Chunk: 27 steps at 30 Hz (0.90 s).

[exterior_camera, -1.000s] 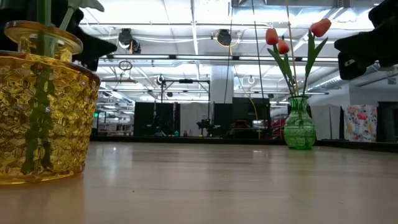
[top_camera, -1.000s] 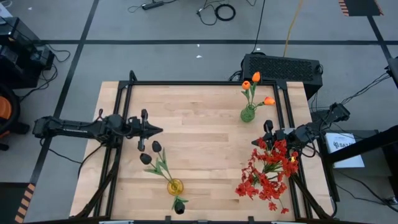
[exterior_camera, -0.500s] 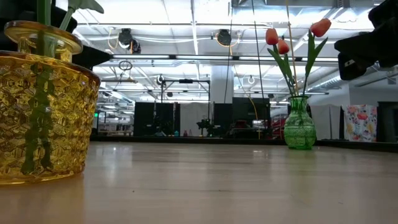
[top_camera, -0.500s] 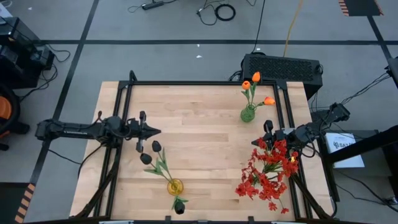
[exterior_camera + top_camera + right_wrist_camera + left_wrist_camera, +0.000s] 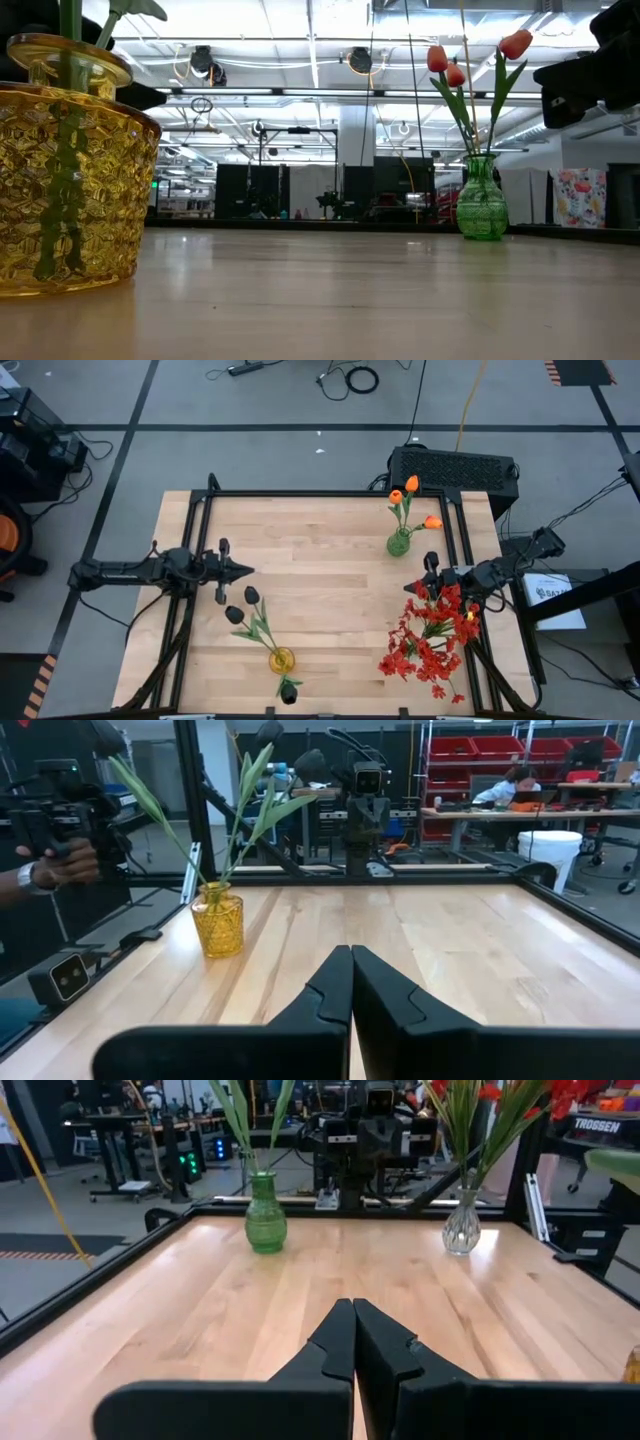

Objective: Sort flowers into vase by color

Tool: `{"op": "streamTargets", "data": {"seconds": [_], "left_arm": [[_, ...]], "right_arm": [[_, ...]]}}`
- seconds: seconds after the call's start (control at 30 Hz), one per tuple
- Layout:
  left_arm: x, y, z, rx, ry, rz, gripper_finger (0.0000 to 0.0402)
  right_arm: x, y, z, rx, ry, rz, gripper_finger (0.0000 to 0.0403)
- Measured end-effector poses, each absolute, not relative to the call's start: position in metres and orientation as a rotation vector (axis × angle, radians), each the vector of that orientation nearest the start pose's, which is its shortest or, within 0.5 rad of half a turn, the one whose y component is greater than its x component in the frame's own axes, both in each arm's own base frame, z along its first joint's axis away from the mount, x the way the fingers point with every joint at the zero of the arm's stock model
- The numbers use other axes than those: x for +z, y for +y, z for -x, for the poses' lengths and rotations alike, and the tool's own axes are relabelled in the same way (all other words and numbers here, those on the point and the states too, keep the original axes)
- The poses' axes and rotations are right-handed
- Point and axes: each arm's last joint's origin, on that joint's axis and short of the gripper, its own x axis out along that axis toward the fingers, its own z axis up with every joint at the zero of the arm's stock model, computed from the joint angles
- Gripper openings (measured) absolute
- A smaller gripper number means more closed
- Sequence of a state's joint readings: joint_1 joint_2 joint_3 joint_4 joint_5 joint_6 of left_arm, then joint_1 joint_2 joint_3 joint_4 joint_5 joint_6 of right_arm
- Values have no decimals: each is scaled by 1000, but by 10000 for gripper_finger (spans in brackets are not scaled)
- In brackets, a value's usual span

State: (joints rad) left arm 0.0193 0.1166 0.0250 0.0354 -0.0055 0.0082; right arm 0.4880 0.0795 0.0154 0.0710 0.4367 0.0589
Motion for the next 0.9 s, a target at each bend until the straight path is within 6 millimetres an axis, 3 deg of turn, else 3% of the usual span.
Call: {"op": "streamTargets", "data": {"seconds": [0.9], "left_arm": [[169,2,-96,21,16,-39,2]], "right_arm": [[167,12,-101,38,20,-7,0]]}}
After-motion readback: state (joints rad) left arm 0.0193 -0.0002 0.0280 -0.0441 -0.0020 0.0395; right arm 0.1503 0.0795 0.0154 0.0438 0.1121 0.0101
